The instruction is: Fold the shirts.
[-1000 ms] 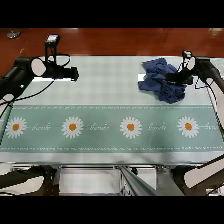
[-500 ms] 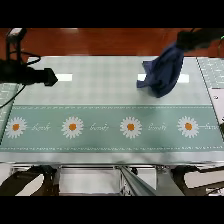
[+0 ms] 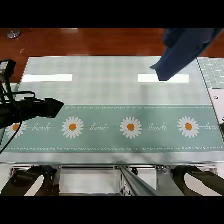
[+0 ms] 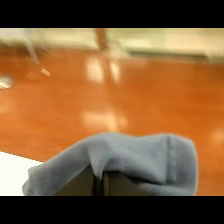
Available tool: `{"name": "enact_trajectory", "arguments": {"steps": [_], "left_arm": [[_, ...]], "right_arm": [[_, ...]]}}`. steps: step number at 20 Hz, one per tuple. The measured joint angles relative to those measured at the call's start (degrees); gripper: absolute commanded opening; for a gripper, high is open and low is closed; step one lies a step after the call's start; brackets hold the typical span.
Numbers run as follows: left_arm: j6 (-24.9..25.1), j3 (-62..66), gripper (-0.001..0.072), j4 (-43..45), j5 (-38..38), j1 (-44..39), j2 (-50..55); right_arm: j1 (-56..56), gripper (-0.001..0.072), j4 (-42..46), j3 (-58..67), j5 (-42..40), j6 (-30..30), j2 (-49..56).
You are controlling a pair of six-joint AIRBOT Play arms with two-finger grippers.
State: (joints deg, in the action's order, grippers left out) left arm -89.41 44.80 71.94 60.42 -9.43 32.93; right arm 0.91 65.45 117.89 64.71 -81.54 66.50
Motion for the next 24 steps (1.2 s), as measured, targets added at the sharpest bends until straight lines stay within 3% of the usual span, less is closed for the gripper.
{"name": "enact_trajectory", "arguments": {"steps": [5, 11, 16, 18, 21, 24], "left_arm": [[-0.4, -1.1, 0.0701, -0.5, -3.0, -0.2, 0.7], [-0.4, -1.3, 0.0701, -0.4, -5.1, -0.2, 3.9], [0.0, -1.3, 0.0701, 3.3, -5.7, 1.1, 4.9], [0.0, -1.4, 0.0701, 3.9, -5.8, 1.7, 5.0], [-0.5, -2.2, 0.0701, 3.5, -5.1, 2.0, 5.1], [-1.0, -4.4, 0.0701, 0.9, -2.9, 2.2, 5.4]], "right_arm": [[-3.0, 0.0022, -8.7, -1.8, 4.7, 2.1, -3.2], [-24.7, 0.0022, -4.4, -13.1, 8.3, 1.2, 1.9], [-36.5, 0.0039, -4.1, -24.6, 2.7, -2.1, 13.4], [-38.7, 0.0623, -8.8, -26.7, -0.7, -2.7, 19.1], [-38.2, 0.0618, -17.8, -27.7, -3.4, -1.4, 24.6], [-31.8, 0.0617, -21.9, -28.1, -0.6, -0.4, 25.6]]}}
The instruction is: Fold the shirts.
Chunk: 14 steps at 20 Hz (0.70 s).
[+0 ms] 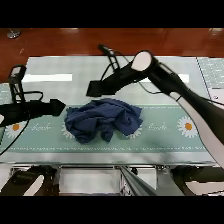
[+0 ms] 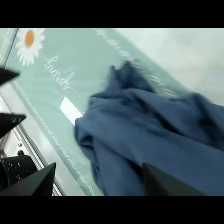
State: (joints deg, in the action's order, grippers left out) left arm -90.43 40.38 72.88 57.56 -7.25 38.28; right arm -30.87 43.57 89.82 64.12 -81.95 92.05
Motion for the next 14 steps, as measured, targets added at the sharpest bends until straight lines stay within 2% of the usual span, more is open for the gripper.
{"name": "enact_trajectory", "arguments": {"steps": [2, 6, 10, 14], "left_arm": [[0.0, -2.1, 0.0701, -0.5, 1.4, 0.2, 0.1], [-0.2, -8.1, 0.0701, -0.5, 4.4, 2.9, 0.3], [2.2, -17.0, 0.0701, -9.9, 5.6, 4.5, 0.3], [4.3, -25.7, 0.0701, -22.1, 0.4, 3.2, 0.3]], "right_arm": [[6.4, 0.0617, 1.7, -0.3, 6.5, 0.3, -1.5], [20.4, 0.0616, 14.0, -7.6, 16.3, -0.1, -10.1], [32.1, 0.0617, 18.2, -27.0, 12.0, -2.0, -22.9], [34.8, 0.0616, 13.5, -46.8, 3.4, -3.0, -31.5]]}}
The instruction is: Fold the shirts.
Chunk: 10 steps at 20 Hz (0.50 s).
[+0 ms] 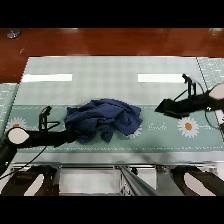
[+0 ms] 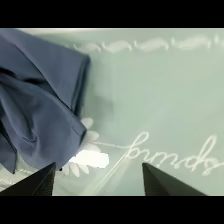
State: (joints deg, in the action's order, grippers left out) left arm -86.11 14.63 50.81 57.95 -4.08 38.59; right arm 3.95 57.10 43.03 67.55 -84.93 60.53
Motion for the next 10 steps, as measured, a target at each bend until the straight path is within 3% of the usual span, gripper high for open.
{"name": "enact_trajectory", "arguments": {"steps": [4, 10], "left_arm": [[0.6, -3.9, 0.0701, -8.6, -9.1, -5.9, 0.6], [0.2, -3.8, 0.0698, -15.0, -21.2, -16.2, 7.8]], "right_arm": [[-5.1, 0.0617, -4.3, -9.7, -7.7, -0.6, -2.5], [-13.8, 0.0616, -8.8, -13.0, -15.4, -2.9, -0.2]]}}
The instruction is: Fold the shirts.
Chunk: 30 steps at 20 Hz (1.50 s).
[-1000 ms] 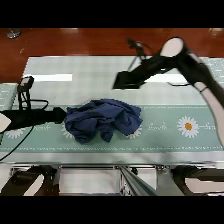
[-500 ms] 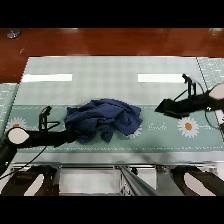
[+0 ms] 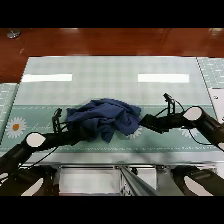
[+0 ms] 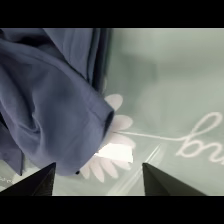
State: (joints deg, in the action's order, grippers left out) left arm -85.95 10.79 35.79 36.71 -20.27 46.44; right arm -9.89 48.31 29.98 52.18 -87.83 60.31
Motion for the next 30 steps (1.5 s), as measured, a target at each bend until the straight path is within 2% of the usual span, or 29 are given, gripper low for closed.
{"name": "enact_trajectory", "arguments": {"steps": [1, 2, 3, 4, 8, 9, 12, 16, 19, 26, 30], "left_arm": [[0.0, 0.6, 0.0692, -0.5, -1.4, -1.2, 1.6], [0.0, 1.3, 0.0534, -0.9, -2.4, -2.2, 3.0], [0.2, 2.0, 0.0145, -0.9, -3.6, -2.9, 4.5], [0.7, 2.6, 0.0015, -0.2, -4.5, -3.4, 5.8], [5.6, 5.9, 0.0015, -0.4, -4.6, -3.8, 9.0], [6.9, 6.7, 0.0015, -0.5, -3.6, -3.3, 9.4], [10.4, 9.0, 0.0015, -0.7, -0.8, -0.8, 9.8], [13.8, 13.2, 0.0015, -0.9, 3.4, 4.9, 8.5], [15.7, 19.0, 0.0015, -1.0, 7.3, 11.1, 5.7], [17.2, 44.7, 0.0015, -1.1, 15.9, 30.6, -2.4], [17.2, 62.1, 0.0015, -1.1, 19.4, 41.6, -5.8]], "right_arm": [[-1.1, 0.0616, -1.0, -0.2, -0.8, -0.2, 0.9], [-2.0, 0.0616, -2.1, -0.2, -1.5, -0.3, 1.8], [-3.1, 0.0616, -3.2, -0.2, -2.2, -0.3, 2.9], [-4.1, 0.0616, -4.1, 0.0, -2.7, -0.3, 3.9], [-7.6, 0.0616, -6.6, 2.6, -4.0, -0.1, 8.1], [-8.2, 0.057, -6.9, 3.5, -4.1, 0.0, 9.0], [-9.0, 0.0025, -7.5, 6.4, -4.5, 0.4, 10.8], [-8.9, 0.0023, -7.0, 12.9, -3.4, 3.8, 11.7], [-6.3, 0.0023, -4.5, 22.7, 0.5, 5.0, 11.9], [3.7, 0.0023, 6.0, 62.9, 16.8, 4.6, 11.7], [7.1, 0.0023, 11.7, 81.8, 23.1, 4.6, 6.6]]}}
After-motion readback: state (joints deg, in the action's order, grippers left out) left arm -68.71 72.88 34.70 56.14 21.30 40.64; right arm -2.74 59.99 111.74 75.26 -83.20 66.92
